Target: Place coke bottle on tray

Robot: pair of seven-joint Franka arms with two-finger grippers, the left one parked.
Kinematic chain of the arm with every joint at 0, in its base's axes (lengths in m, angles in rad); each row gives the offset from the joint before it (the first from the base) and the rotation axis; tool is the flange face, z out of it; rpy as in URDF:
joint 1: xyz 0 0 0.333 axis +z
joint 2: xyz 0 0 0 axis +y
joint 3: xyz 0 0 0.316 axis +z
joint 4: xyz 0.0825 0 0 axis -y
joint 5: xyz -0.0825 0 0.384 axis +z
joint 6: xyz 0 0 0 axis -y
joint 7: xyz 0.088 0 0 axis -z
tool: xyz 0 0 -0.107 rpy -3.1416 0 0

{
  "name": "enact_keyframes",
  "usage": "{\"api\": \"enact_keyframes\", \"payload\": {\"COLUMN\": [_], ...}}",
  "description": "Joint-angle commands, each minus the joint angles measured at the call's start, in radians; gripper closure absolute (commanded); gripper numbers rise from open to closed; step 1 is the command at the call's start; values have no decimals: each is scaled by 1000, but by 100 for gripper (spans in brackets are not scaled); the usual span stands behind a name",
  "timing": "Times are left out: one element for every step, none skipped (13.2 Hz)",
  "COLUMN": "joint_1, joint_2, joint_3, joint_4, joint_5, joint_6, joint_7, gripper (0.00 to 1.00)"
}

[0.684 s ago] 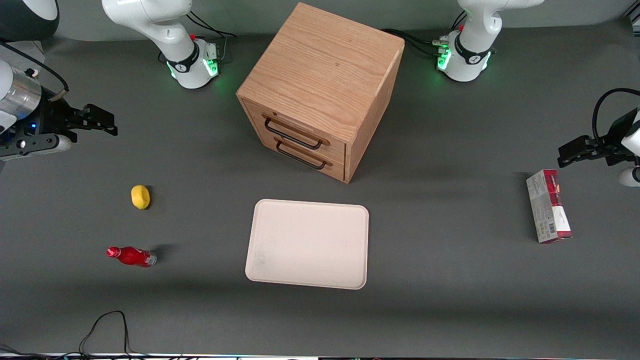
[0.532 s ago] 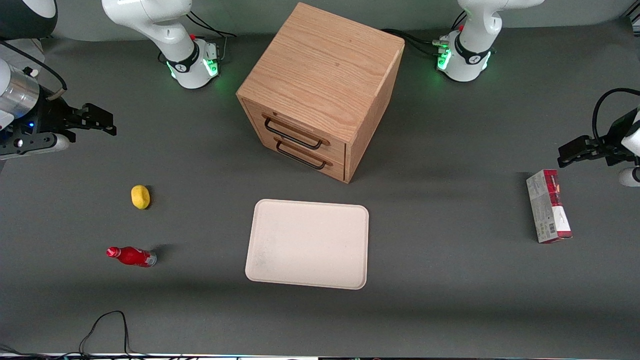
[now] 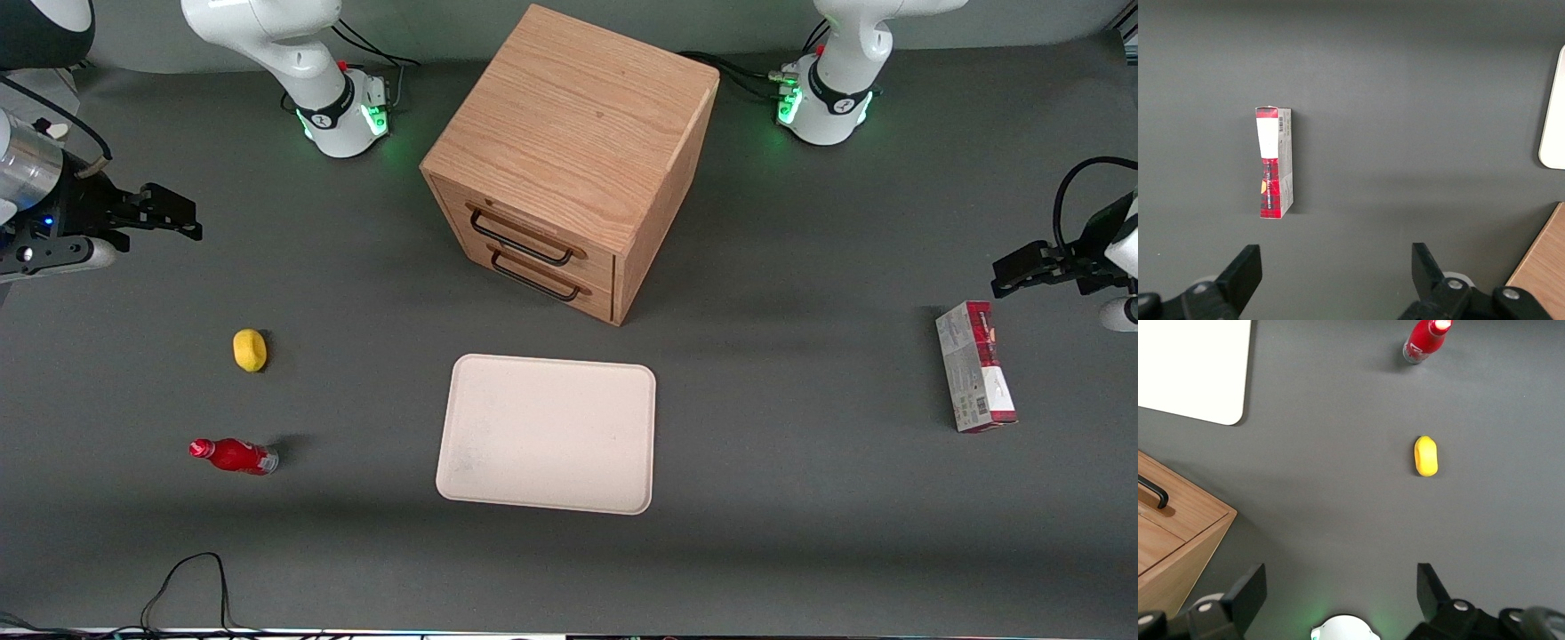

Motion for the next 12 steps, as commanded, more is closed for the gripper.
{"api": "enact_keyframes", "payload": {"joint_1": [-32,-47,-71,-108,-143,-174,-200,-205,-207,-207,-207,-207], "joint_2": [66,102,171,264,361,461,541,582,586,586,586,584], "joint_3": [-2,-3,-8,-8,-6,-5,8,8,8,8,8,8], "joint_4": [106,162,243,361,491,639,752,798,800,798,798,798], "joint_5": [1,1,4,13,42,59,61,61,61,59,59,59], "joint_6": [-22,-29,-58,-104,-158,-201,-238,-242,-236,-236,-236,-236], "joint_7": [-27,-30,-32,-55,-102,-118,-118,-118,-119,-119,-119,-119], "gripper": [0,0,0,0,0,0,0,0,0,0,0,0]}}
